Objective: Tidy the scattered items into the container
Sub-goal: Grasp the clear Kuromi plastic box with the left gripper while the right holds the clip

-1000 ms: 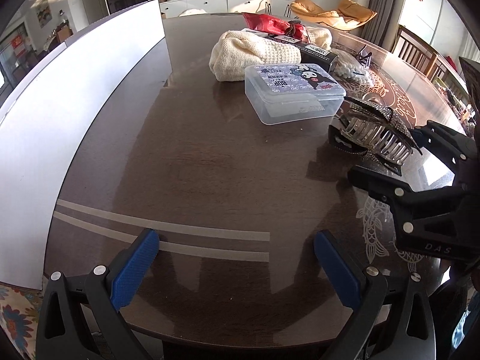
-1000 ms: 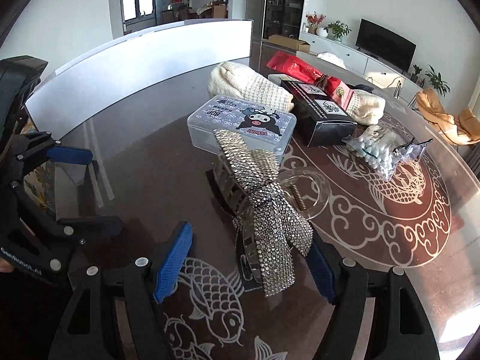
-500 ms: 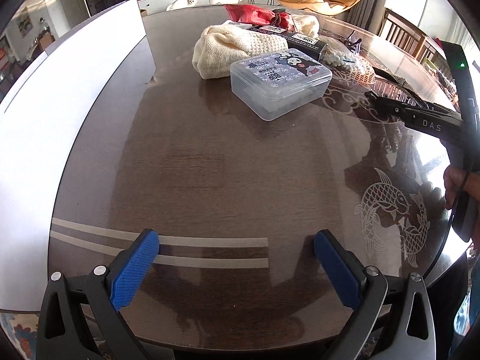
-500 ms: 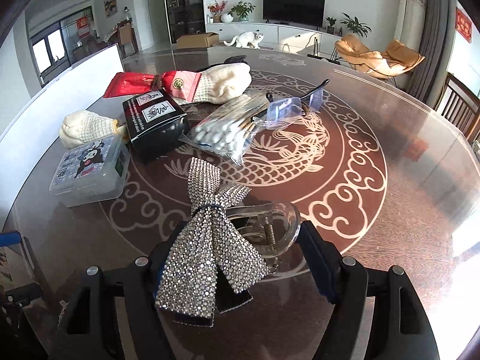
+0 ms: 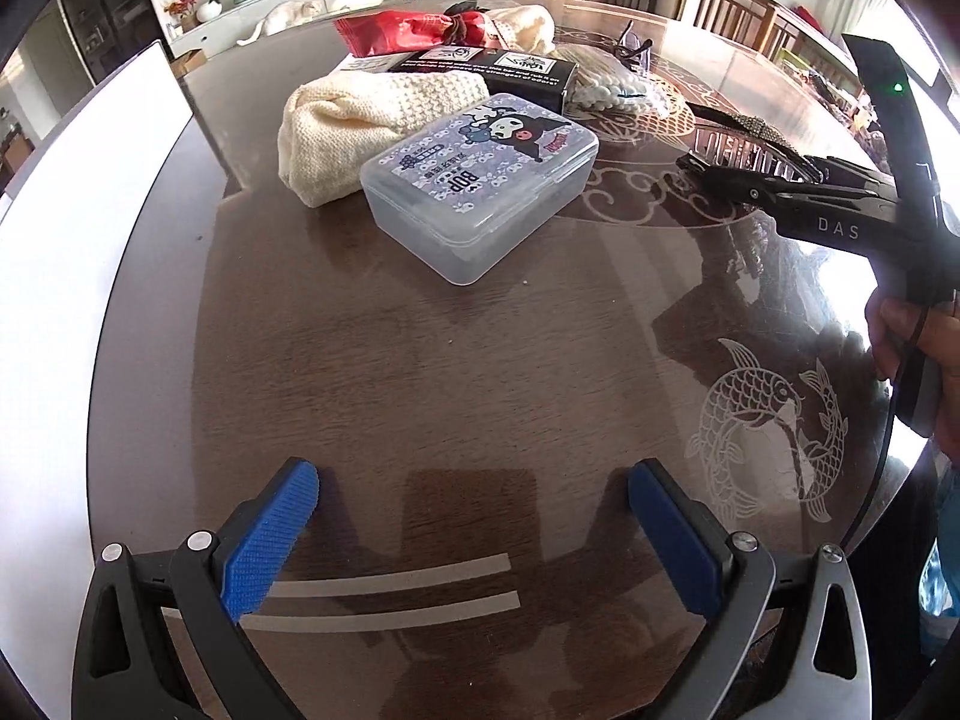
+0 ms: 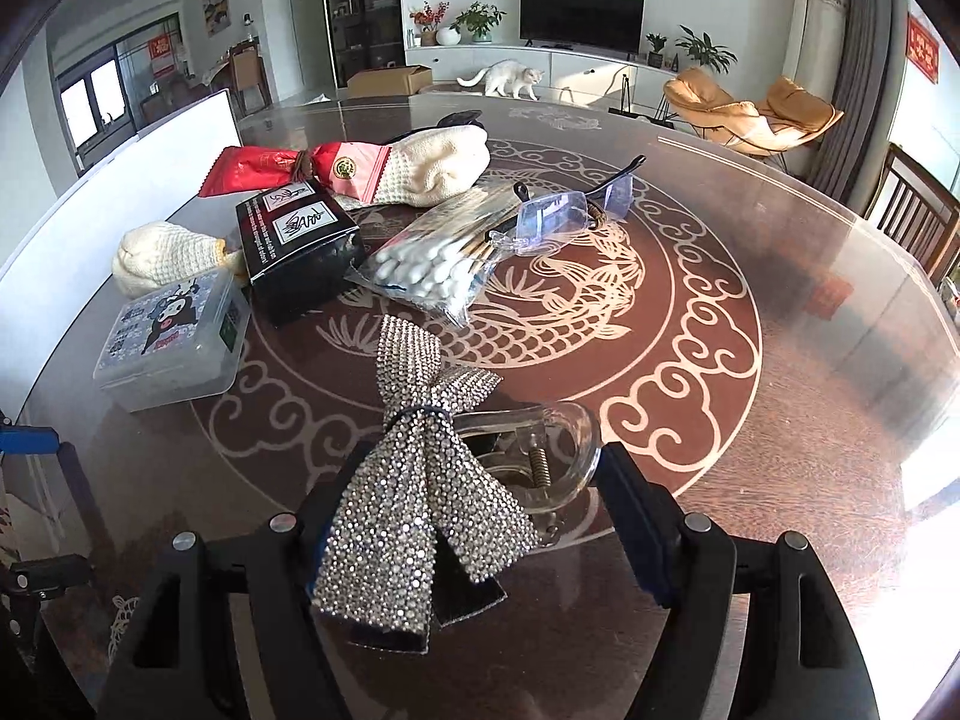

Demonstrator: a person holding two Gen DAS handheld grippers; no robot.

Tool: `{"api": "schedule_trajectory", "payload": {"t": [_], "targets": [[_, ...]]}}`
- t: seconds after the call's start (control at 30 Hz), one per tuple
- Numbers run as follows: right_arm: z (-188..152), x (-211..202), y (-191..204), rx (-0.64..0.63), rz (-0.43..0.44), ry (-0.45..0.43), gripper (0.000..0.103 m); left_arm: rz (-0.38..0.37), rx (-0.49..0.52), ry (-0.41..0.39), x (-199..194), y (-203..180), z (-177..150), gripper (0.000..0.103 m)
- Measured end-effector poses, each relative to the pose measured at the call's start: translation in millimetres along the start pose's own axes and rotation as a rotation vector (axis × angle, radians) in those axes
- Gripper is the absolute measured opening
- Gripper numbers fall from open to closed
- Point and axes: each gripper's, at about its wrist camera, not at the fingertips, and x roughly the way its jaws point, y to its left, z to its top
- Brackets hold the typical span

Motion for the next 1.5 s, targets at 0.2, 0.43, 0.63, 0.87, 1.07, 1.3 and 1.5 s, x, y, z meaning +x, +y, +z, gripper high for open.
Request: {"api": "schedule_trajectory", "payload": {"t": [0.2, 0.43, 0.63, 0.87, 1.07, 1.3, 1.5], "targets": [[0.1, -0.1, -0.1, 0.000, 0.000, 0.000, 0.074, -0.026, 0.070, 0.034, 9.9, 8.8, 25.5, 0.103], [-2.3, 0.2, 0.1, 0.000, 0.000, -0.002, 0.074, -0.013, 0.034, -0.012, 22.9, 24.7, 61.7, 0.103], [-2.4, 0.3, 0.1, 0.001, 0.000, -0.002, 0.074, -0.035, 0.077, -0.050, 36.5, 21.7, 93.4, 0.103], [-1.9, 0.2, 0.4, 0.002, 0.000, -0.002, 0.074, -0.039, 0.086, -0.081, 41.7, 12.4, 108.2, 0.103], [-2.0, 0.3, 0.3, 0.002, 0.000, -0.002, 0.074, -0.062, 0.135, -0.099, 42.7, -6.1, 110.6, 0.103], [-2.1, 0.3, 0.3, 0.002, 0.001, -0.002, 0.074, -0.054, 0.118, -0.088, 46.0, -15.2, 114.7, 0.103], [-2.1, 0.2, 0.2, 0.002, 0.001, -0.003, 0.074, -0.055, 0.121, -0.156, 35.6, -19.9, 101.4, 0.079]]}}
